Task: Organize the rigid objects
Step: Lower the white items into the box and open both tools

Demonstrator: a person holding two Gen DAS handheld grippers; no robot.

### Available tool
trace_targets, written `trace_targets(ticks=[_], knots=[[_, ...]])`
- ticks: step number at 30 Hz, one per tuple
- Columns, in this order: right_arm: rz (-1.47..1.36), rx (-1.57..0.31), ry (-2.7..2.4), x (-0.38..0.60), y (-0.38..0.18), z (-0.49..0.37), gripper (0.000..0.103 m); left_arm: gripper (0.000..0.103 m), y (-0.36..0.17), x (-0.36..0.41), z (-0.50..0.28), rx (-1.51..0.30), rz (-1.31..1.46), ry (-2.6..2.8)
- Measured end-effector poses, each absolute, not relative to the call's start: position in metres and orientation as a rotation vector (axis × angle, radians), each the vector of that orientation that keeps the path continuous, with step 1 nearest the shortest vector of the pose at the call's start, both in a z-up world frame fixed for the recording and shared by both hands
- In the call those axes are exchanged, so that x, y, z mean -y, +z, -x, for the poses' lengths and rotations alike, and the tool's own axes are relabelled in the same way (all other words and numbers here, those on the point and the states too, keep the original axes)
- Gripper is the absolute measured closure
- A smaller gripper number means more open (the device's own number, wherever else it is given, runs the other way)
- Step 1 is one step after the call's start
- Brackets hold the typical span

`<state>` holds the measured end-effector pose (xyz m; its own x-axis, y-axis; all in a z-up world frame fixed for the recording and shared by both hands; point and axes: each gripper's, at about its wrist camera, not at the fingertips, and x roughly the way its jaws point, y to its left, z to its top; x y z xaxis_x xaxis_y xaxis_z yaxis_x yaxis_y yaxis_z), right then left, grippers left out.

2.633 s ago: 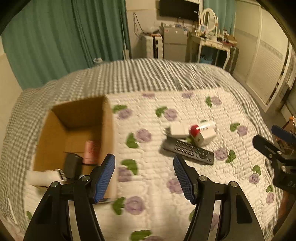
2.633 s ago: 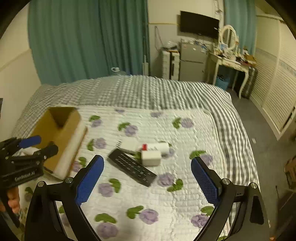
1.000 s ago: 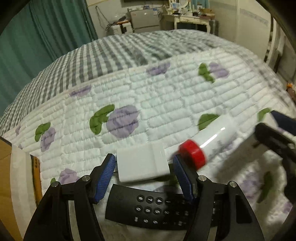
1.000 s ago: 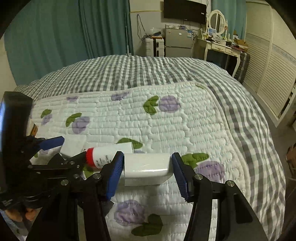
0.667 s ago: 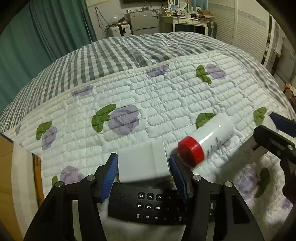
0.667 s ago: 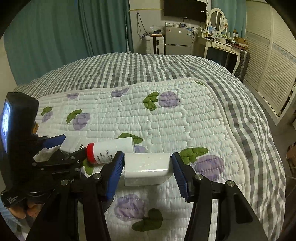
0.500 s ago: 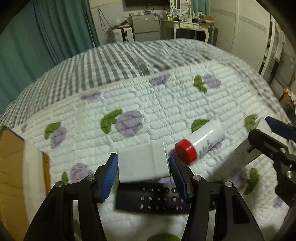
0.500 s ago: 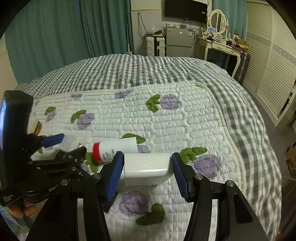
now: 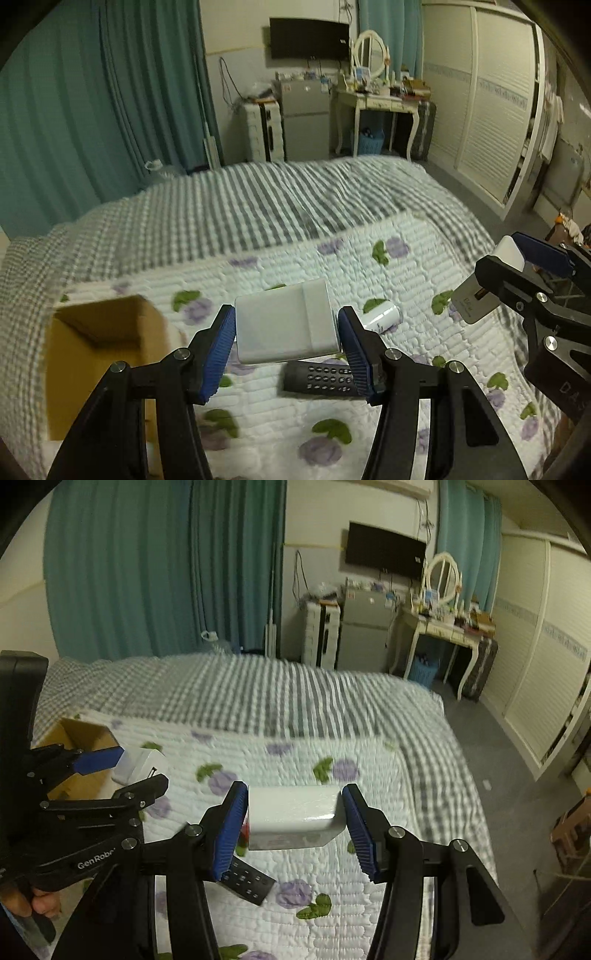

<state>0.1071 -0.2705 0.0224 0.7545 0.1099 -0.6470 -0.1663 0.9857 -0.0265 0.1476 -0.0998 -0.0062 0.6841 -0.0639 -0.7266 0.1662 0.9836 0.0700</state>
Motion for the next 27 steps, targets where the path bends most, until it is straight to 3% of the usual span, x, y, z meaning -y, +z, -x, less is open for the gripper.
trace_targets(ticks=[13, 27], knots=[[0.165, -0.611, 0.272, 0.181, 0.101, -0.067, 0.050, 0.046, 0.065, -0.005, -0.104, -0.723, -0.067, -0.032], [0.164, -0.622, 0.506, 0.046, 0.101, -0.075, 0.050, 0.045, 0.039, -0.129, -0.104, -0.779, -0.074, 0.125]])
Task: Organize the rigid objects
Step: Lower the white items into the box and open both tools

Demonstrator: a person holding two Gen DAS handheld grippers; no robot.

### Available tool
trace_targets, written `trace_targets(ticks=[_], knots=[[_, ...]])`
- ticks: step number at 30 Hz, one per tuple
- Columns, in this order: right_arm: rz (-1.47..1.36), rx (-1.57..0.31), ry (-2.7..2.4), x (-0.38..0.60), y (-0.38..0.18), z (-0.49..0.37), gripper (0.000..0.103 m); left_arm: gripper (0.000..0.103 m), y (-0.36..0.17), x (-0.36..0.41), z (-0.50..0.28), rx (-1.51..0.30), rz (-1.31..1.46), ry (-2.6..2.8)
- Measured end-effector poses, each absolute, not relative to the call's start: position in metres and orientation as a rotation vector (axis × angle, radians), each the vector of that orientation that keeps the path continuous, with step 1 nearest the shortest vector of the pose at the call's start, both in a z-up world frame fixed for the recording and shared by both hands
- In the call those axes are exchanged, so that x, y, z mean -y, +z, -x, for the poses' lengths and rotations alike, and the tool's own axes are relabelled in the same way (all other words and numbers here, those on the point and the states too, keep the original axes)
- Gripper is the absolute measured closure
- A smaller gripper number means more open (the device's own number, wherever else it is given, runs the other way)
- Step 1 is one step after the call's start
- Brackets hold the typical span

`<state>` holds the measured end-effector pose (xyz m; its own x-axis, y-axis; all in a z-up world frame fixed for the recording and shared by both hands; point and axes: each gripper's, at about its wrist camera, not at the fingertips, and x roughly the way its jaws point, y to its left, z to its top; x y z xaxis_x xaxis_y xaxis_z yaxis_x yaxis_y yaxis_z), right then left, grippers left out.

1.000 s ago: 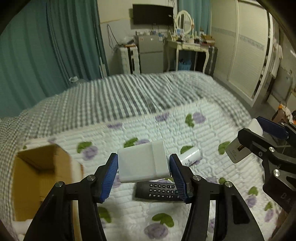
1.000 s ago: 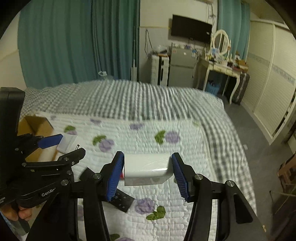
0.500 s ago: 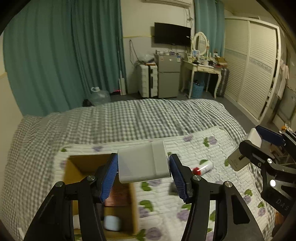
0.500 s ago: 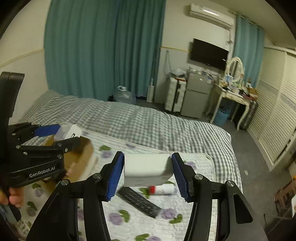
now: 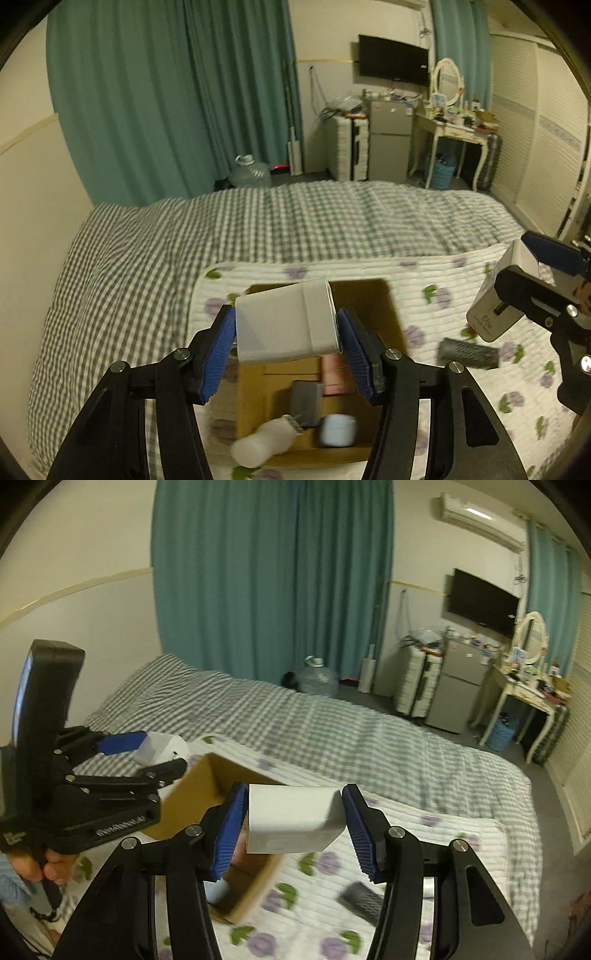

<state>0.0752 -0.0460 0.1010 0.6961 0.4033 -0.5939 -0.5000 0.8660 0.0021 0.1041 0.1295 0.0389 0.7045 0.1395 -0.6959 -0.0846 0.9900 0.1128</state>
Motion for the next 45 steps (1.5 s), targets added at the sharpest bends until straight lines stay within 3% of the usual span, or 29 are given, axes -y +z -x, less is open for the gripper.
trace_targets(ticks=[16, 29, 31, 32, 35, 39, 45], knots=[[0.135, -0.793, 0.551, -0.031, 0.009, -0.161, 0.050, 0.045, -0.059, -0.154, -0.142, -0.936, -0.072, 0.106], [0.110, -0.842, 0.519, -0.039, -0.030, -0.188, 0.049, 0.043, -0.059, -0.141, -0.148, -0.898, -0.124, 0.085], [0.070, -0.820, 0.524, -0.028, -0.019, -0.188, 0.038, 0.042, -0.057, -0.140, -0.149, -0.926, -0.108, 0.081], [0.061, -0.811, 0.520, -0.025, -0.013, -0.188, 0.027, 0.042, -0.056, -0.140, -0.149, -0.938, -0.105, 0.091], [0.045, -0.764, 0.497, -0.006, 0.011, -0.182, 0.024, 0.040, -0.040, -0.133, -0.145, -0.928, -0.106, 0.110], [0.063, -0.719, 0.458, 0.025, 0.040, -0.170, 0.013, 0.037, -0.007, -0.117, -0.133, -0.873, -0.098, 0.098], [0.067, -0.641, 0.377, 0.094, 0.088, -0.142, 0.009, 0.035, 0.044, -0.076, -0.116, -0.792, -0.090, 0.080]])
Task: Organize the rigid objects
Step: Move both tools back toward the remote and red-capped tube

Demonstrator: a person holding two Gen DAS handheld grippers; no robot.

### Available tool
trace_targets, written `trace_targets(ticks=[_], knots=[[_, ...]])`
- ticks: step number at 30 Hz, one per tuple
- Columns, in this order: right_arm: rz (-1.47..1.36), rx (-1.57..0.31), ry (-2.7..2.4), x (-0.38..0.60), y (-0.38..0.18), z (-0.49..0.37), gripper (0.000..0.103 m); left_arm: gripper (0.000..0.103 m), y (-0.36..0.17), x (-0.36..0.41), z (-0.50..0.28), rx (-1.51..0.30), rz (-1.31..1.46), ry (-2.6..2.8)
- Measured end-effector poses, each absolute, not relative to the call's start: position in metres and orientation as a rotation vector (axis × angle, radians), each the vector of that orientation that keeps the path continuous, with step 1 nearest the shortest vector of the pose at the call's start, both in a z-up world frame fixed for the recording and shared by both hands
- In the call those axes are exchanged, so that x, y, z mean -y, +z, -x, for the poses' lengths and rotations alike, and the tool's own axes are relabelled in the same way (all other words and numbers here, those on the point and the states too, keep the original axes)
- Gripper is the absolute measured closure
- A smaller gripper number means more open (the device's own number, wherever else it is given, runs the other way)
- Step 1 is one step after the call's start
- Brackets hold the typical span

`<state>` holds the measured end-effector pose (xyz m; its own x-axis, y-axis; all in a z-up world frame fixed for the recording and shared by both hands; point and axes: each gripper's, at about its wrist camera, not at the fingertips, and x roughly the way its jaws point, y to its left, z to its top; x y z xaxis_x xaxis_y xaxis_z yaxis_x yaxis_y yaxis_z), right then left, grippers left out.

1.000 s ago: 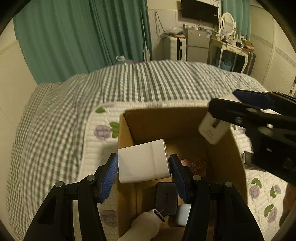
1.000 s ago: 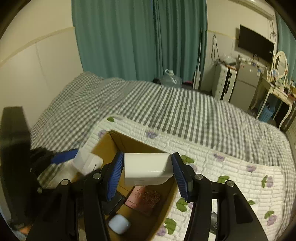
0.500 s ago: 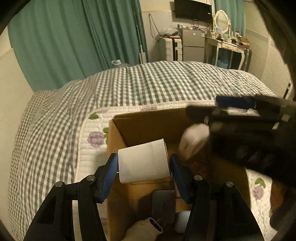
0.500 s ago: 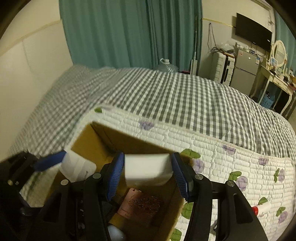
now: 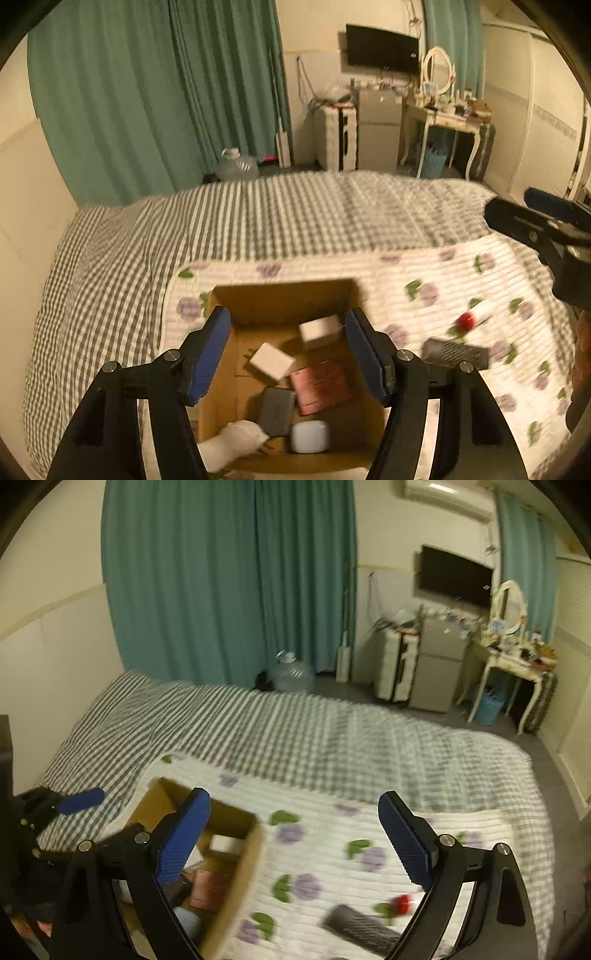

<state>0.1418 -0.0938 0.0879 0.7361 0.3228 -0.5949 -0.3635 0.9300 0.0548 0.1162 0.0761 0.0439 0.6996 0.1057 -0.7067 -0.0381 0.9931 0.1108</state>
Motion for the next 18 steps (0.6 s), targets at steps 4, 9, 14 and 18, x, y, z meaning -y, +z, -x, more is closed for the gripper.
trace_targets(ticks=[4, 9, 14, 18], knots=[[0.073, -0.609, 0.348, 0.134, 0.111, -0.122, 0.009, 0.035, 0.063, -0.045, -0.105, -0.764, -0.085, 0.056], [0.088, -0.588, 0.311, 0.185, 0.121, -0.097, 0.009, 0.035, 0.065, 0.002, -0.096, -0.765, -0.111, 0.018], [0.087, -0.613, 0.296, 0.227, 0.102, -0.082, 0.009, 0.035, 0.042, 0.036, -0.094, -0.807, -0.108, -0.001], [0.092, -0.668, 0.301, 0.250, 0.067, -0.079, 0.009, 0.035, 0.013, 0.062, -0.098, -0.855, -0.119, -0.012]])
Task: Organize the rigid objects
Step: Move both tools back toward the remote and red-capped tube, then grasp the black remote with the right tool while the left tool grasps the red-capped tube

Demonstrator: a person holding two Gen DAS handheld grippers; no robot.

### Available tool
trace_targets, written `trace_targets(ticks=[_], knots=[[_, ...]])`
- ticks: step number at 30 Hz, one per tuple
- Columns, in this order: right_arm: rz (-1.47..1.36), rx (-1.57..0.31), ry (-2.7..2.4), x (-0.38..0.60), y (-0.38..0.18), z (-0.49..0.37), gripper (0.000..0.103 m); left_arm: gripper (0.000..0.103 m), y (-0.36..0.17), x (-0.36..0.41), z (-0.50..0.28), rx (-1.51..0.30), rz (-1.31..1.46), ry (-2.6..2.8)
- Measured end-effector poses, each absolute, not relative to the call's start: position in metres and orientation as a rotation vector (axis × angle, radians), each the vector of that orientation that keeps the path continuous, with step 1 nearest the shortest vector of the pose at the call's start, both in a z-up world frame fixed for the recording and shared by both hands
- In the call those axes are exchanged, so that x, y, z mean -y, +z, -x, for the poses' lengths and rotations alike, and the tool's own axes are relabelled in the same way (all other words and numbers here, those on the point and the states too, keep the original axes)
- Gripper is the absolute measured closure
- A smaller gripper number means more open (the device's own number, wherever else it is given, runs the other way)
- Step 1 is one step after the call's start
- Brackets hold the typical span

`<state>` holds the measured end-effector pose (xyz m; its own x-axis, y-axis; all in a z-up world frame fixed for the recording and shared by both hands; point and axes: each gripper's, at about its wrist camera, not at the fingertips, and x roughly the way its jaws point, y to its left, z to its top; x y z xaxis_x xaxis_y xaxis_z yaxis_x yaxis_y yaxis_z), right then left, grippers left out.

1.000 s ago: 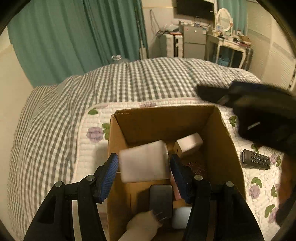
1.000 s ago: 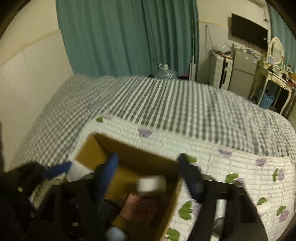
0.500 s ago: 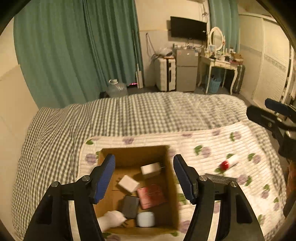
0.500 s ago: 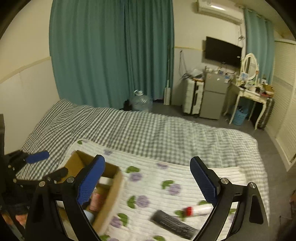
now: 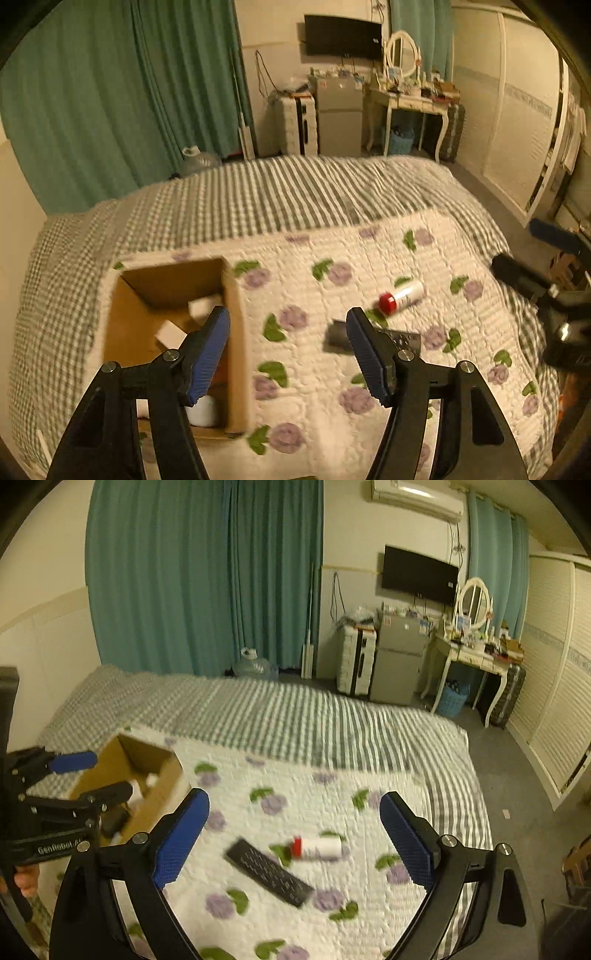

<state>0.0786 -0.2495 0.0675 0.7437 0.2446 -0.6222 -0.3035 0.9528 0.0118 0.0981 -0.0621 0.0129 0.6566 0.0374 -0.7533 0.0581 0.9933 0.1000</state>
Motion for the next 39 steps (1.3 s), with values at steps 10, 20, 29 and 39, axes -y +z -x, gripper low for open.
trace_targets(ticks=[10, 20, 29, 39], knots=[[0.180, -0.820, 0.360, 0.253, -0.052, -0.087, 0.009, 0.035, -0.076, 0.092, -0.104, -0.903, -0.130, 0.065], [0.230, -0.954, 0.507, 0.216, -0.149, -0.122, 0.026, 0.035, -0.141, 0.081, -0.126, -1.013, -0.091, 0.128], [0.263, -0.989, 0.555, 0.193, -0.180, -0.152, 0.051, 0.035, -0.151, 0.072, -0.128, -1.035, -0.084, 0.130], [0.171, -0.947, 0.501, 0.217, -0.144, -0.126, 0.085, 0.035, -0.132, 0.075, -0.124, -1.020, -0.115, 0.133]])
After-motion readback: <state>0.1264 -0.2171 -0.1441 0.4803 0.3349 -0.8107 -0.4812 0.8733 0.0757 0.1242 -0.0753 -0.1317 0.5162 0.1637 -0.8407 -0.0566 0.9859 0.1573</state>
